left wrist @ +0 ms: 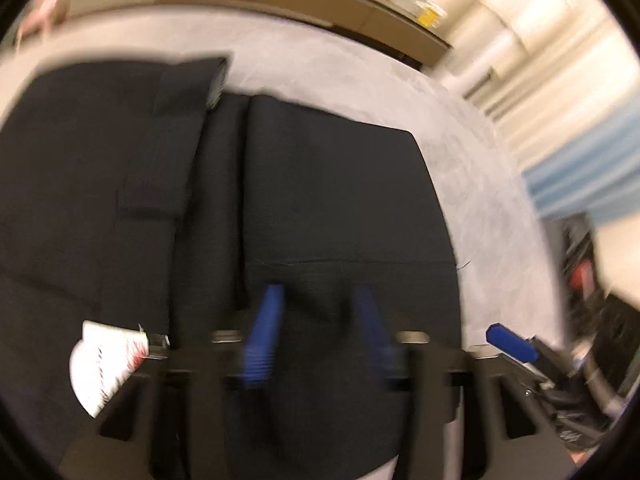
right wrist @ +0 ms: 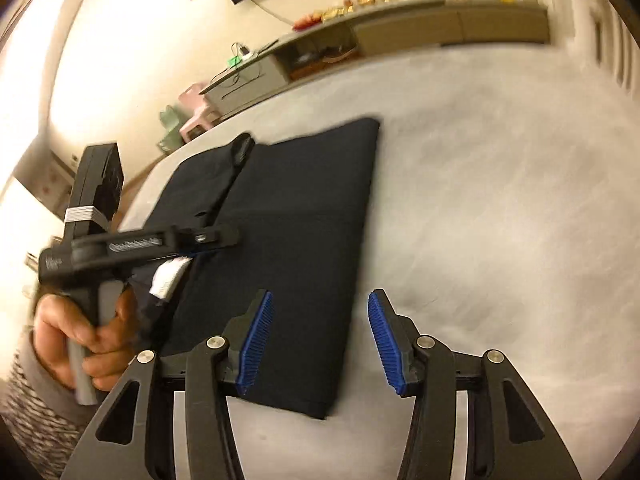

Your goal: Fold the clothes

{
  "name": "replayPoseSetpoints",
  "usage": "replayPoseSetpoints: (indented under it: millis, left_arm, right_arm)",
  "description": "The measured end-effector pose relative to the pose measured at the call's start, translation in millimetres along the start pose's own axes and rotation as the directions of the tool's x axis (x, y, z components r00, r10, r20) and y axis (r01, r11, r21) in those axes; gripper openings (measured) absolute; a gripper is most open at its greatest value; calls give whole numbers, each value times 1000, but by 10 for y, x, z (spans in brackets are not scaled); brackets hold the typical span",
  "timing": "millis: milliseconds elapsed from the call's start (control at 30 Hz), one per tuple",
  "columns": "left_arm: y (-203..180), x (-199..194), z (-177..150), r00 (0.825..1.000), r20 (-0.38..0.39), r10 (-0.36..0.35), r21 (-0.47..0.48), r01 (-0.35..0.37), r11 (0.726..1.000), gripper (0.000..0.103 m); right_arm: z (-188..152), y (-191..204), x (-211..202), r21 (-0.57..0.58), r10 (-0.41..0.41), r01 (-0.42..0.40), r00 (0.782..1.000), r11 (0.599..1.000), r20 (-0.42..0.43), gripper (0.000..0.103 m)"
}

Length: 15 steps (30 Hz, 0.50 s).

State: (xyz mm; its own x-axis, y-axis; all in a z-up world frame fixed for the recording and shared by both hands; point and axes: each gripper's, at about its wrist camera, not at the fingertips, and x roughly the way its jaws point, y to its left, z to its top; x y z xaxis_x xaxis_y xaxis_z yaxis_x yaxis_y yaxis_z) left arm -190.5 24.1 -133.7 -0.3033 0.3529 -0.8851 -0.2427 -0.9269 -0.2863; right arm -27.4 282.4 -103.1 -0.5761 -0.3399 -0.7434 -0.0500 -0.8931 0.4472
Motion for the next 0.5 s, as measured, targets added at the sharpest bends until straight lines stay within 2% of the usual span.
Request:
replayPoseSetpoints:
  millis: [67,133,167,267,300,333,367,500]
  left_arm:
    - [-91,-13,14,997,15,81,56,-81,995,19]
    - [-45,-7,10,994,1,108,45,-108,993,20]
    - [12,-19,1,997,-11,82,24,-82,996,21]
    - [133,-180,24,1000,-10,16,-49,-16,999,40]
    - [169,-238,34,1000,-7,-3,-73,2,997,49]
    - [175,-301,64,1000,-6,-15,-88,15,996,53]
    - [118,-365,121,999,-12,-34,-85,33,996,58]
    - [-477,-429,354,995,-67,-78,110,85,990,71]
  right_arm:
    - [-6,100,53,-11,32,-33,999,999,-25,52]
    - [-37,209,118,-49,10,-12,999,999,-34,56]
    - [-65,272,163,-78,-16,13,999,997,-35,59]
    - [-137,347,272,-117,-82,76,996,990,-45,58]
    - [-171,357,279,-132,-111,106,993,986,-35,47]
    - [-194,362,245,-151,-139,135,990,979,-16,34]
    - [-207,398,276,-180,-168,162,986,970,-18,3]
    - [-278,597,247,-274,-226,229,973,934,42,1]
